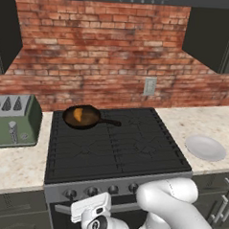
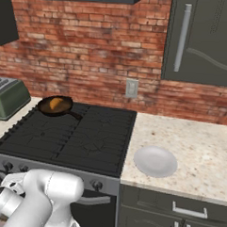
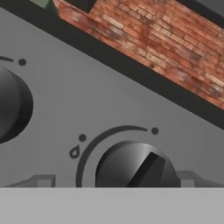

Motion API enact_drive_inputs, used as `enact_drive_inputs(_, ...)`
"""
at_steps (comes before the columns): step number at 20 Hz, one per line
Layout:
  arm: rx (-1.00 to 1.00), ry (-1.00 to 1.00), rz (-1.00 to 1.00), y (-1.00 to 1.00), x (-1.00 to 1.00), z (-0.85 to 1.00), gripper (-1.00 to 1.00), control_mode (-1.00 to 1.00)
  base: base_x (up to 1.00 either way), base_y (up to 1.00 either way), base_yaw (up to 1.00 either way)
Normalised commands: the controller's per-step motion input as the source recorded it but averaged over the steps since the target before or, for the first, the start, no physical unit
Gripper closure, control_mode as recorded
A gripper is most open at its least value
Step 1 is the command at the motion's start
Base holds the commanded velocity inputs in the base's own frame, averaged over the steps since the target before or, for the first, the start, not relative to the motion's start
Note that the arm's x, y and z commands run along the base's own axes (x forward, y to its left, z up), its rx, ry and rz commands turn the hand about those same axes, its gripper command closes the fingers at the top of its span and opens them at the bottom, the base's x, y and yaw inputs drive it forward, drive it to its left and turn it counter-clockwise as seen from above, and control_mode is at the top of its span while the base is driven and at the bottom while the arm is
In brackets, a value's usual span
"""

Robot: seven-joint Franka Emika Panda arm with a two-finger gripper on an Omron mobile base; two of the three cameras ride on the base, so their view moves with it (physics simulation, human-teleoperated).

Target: Pick the croissant and place it on the pan. Then turn on the stove to warm the croissant.

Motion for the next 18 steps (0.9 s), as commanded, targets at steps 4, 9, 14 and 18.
enact_drive_inputs(4, 0.0, 0.02, 0.0, 0.0, 0.2, 0.0, 1.0, -1.0, 0.0, 0.0, 0.0)
enact_drive_inputs(9, 0.0, 0.0, 0.02, -0.01, 0.01, 0.0, 1.0, -1.0, 0.0, 0.0, 0.0)
enact_drive_inputs(14, 0.0, 0.0, 0.0, -0.18, 0.0, 0.0, 1.0, -1.0, 0.0, 0.0, 0.0)
enact_drive_inputs(18, 0.0, 0.0, 0.0, -0.19, 0.0, 0.0, 1.0, -1.0, 0.0, 0.0, 0.0)
